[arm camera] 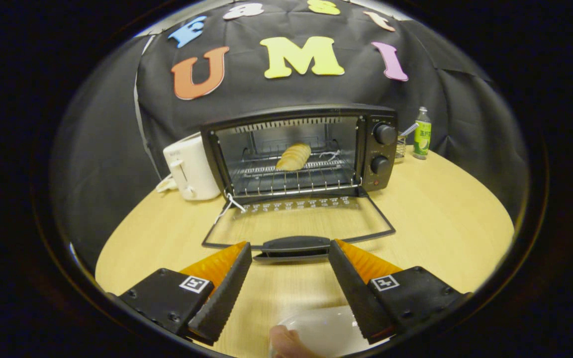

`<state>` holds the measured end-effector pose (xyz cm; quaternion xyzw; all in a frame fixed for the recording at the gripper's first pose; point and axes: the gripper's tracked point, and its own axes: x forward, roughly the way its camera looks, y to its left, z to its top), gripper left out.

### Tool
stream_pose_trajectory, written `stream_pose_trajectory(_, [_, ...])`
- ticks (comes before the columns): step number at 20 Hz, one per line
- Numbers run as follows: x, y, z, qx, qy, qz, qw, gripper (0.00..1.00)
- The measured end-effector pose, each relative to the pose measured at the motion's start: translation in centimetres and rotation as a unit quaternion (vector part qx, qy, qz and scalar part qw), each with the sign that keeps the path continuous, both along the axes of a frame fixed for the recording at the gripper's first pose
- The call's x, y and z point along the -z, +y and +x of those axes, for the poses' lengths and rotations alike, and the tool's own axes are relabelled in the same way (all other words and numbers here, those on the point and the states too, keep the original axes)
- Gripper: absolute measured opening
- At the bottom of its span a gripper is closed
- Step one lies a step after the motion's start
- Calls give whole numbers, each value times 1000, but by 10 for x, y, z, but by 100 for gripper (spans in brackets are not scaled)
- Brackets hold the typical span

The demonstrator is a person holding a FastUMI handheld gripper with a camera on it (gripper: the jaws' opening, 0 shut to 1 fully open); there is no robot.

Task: Open the toaster oven, put the food inside, and close the toaster oven door.

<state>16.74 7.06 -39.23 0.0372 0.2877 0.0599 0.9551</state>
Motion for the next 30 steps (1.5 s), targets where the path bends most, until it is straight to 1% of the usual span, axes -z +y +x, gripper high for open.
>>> stream_pose_trajectory(2, [6, 2, 1, -3, 8, -5, 1000, 100])
stream_pose_trajectory(6, [25, -7, 8, 12, 37, -38, 998, 100])
stream_pose_trajectory(10, [27, -8, 13, 13, 44, -60, 997, 100])
stream_pose_trajectory(13, [27, -9, 13, 18, 62, -55, 996, 100])
stream_pose_trajectory(15, [19, -8, 13, 22, 62, -45, 997, 100])
stream_pose_trajectory(16, [14, -8, 12, 23, 58, -45, 997, 100])
stream_pose_trajectory(18, [-5, -8, 12, 16, 27, -54, 998, 100])
stream_pose_trajectory(20, [-25, -5, 14, 15, -3, -50, 999, 100])
stream_pose_trajectory(22, [-42, -4, 24, 9, -39, -60, 997, 100])
stream_pose_trajectory(27, [-66, -3, 38, 14, -62, -65, 996, 100])
stream_pose_trajectory(30, [-91, -2, 57, 14, -104, -60, 993, 100])
